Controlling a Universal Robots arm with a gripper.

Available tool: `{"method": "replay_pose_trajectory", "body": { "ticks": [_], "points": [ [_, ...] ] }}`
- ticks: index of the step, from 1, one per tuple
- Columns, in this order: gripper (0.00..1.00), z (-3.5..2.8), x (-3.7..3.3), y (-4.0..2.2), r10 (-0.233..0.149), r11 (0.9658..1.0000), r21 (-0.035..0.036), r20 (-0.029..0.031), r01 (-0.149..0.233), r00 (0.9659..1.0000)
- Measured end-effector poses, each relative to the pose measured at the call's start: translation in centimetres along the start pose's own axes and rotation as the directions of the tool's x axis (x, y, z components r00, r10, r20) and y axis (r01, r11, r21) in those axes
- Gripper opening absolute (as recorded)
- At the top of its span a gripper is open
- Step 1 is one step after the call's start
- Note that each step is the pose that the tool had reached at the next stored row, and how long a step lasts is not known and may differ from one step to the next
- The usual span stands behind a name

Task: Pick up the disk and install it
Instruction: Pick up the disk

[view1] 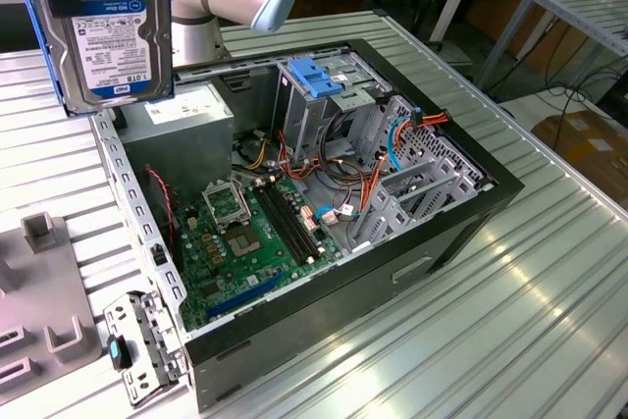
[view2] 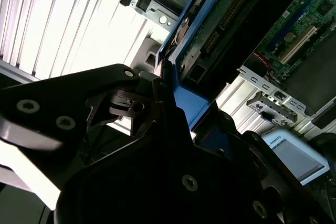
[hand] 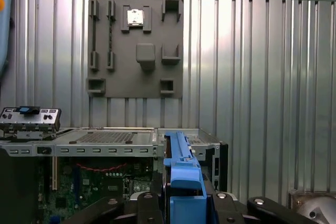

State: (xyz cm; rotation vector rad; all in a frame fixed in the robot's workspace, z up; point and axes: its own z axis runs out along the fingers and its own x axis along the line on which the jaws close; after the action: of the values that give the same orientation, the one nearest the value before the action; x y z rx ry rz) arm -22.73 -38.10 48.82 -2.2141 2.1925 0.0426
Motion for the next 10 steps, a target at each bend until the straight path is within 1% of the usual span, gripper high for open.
{"method": "replay_pose_trajectory", "body": {
  "ticks": [2, 8, 10],
  "points": [
    [0.37, 0.0, 0.24, -0.15, 0.0, 1.0, 0.0, 0.0, 0.0, 1.0],
    [0.37, 0.0, 0.64, -0.59, 0.0, 1.0, -0.0001, -0.0001, 0.0, 1.0],
    [0.37, 0.0, 0.74, -0.87, 0.0, 1.0, -0.0001, -0.0002, 0.0, 1.0]
  ]
}}
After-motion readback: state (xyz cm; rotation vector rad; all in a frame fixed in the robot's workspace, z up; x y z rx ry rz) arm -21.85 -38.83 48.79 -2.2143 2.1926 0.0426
